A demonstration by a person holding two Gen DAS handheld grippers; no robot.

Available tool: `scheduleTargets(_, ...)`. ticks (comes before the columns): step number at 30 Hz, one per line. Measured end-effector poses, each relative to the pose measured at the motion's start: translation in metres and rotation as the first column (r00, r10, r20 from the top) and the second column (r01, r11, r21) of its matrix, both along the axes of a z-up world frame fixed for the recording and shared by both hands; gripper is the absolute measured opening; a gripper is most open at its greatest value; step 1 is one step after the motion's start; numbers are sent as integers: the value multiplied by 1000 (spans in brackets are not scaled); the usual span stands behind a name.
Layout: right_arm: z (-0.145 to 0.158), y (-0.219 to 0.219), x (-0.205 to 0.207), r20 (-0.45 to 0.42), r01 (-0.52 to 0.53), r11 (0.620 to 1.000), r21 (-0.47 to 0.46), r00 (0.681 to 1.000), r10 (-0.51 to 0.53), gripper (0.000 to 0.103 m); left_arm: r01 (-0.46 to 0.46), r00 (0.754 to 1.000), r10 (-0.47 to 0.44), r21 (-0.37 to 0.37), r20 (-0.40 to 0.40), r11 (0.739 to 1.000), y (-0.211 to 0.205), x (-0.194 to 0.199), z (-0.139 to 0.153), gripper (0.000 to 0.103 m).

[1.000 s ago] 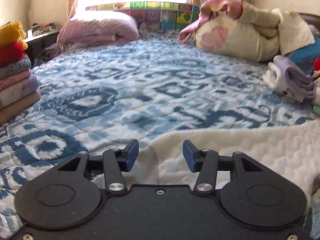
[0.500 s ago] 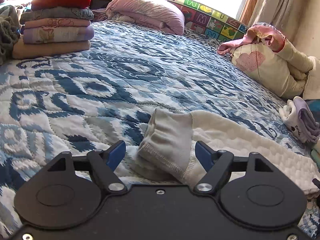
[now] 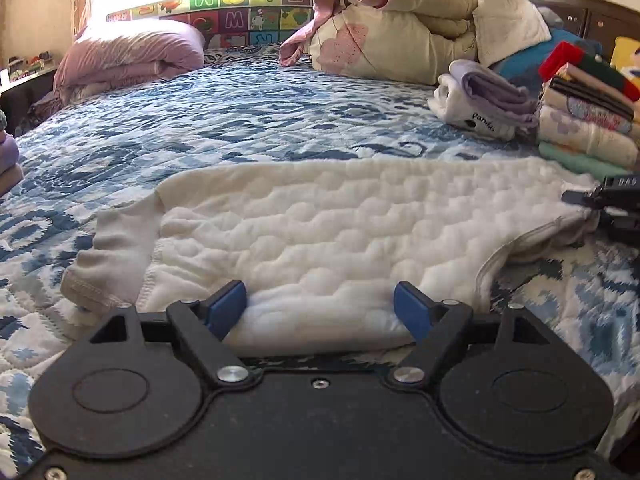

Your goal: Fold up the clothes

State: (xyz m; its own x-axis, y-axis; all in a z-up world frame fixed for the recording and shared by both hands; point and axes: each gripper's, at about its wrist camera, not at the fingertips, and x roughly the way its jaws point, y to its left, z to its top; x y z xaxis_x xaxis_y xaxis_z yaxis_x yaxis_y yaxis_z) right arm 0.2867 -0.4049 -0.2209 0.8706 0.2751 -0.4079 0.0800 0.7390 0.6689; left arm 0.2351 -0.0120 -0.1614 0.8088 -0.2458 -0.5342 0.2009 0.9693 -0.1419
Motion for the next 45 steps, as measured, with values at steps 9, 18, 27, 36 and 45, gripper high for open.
scheduleTargets(9, 68, 40, -10, 104, 17, 985, -171, 995, 1, 17, -72, 997, 71, -338, -15, 938, 80, -6, 0, 81)
scheduleTargets(18, 148, 177, -18, 232, -89, 840, -536, 941, 248, 17, -140, 988, 155, -491, -9, 860, 147, -23, 7, 84)
scheduleTargets(27, 132, 332, -44, 141, -152, 512, -846, 861, 488, 17, -220, 969, 242, -630, -53, 745, 203, -31, 5, 86)
scheduleTargets(36, 96, 422, -64, 25, -146, 242, -959, 810, 586, 17, -253, 958, 273, -686, -82, 682, 226, -32, 2, 87)
scheduleTargets(45, 88, 463, -74, 27, -105, 173, -979, 781, 624, 17, -289, 942, 321, -710, -93, 642, 246, -34, 1, 87)
